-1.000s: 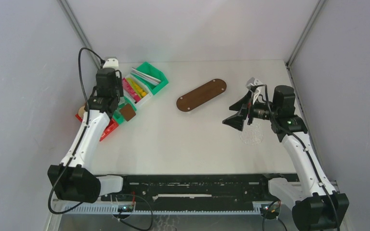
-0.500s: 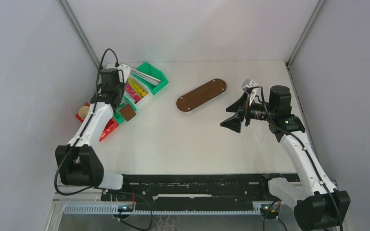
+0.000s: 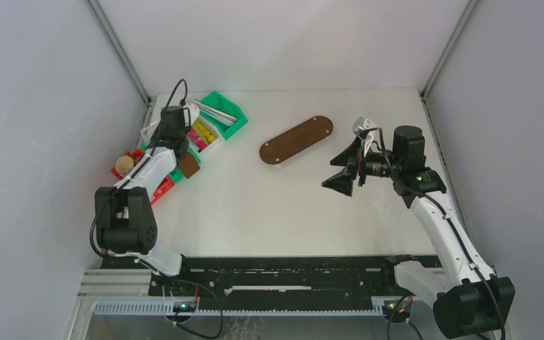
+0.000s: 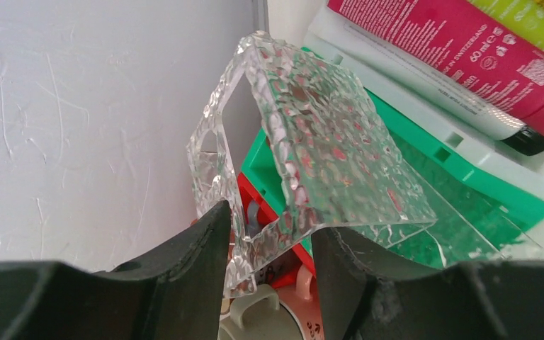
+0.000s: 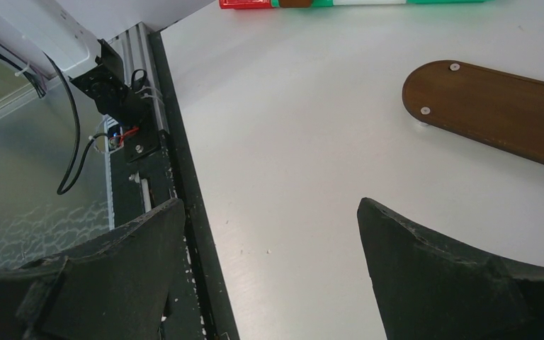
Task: Prepare toiletry sets of a toothbrush and toothpaste on the tray
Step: Pick up the toothpaste holder from the storage box.
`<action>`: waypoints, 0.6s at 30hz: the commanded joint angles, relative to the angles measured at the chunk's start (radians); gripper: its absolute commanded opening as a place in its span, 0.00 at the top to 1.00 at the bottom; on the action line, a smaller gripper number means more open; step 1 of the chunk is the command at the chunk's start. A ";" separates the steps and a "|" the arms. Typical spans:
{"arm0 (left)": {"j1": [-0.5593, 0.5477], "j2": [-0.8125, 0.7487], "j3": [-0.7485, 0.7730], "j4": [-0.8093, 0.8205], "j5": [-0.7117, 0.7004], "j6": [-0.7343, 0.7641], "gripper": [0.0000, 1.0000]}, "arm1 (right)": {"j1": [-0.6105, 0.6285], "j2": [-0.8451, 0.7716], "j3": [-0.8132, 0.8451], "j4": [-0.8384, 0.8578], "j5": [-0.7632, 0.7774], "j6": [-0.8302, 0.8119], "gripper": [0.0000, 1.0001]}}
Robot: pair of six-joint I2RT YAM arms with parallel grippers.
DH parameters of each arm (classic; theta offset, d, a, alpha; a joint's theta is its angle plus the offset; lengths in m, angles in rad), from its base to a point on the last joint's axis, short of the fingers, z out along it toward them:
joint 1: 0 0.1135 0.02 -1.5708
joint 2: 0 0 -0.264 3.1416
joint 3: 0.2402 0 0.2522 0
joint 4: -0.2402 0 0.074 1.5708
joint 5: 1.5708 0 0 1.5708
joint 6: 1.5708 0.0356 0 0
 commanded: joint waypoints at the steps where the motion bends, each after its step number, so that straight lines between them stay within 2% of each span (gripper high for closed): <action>1: 0.005 0.025 -0.037 0.152 -0.044 0.059 0.51 | 0.008 0.004 0.008 0.005 0.001 -0.031 0.00; 5: 0.005 0.038 -0.046 0.198 -0.061 0.077 0.53 | 0.010 0.010 0.009 0.003 -0.002 -0.033 0.00; 10: 0.004 0.028 -0.060 0.230 -0.076 0.077 0.65 | 0.012 0.014 0.009 0.000 -0.006 -0.036 0.00; 14: 0.000 -0.007 -0.084 0.275 -0.097 0.093 0.87 | 0.012 0.011 0.010 0.000 -0.009 -0.039 0.00; 18: -0.013 -0.040 -0.116 0.340 -0.123 0.126 0.99 | 0.012 0.009 0.009 0.001 -0.009 -0.039 0.00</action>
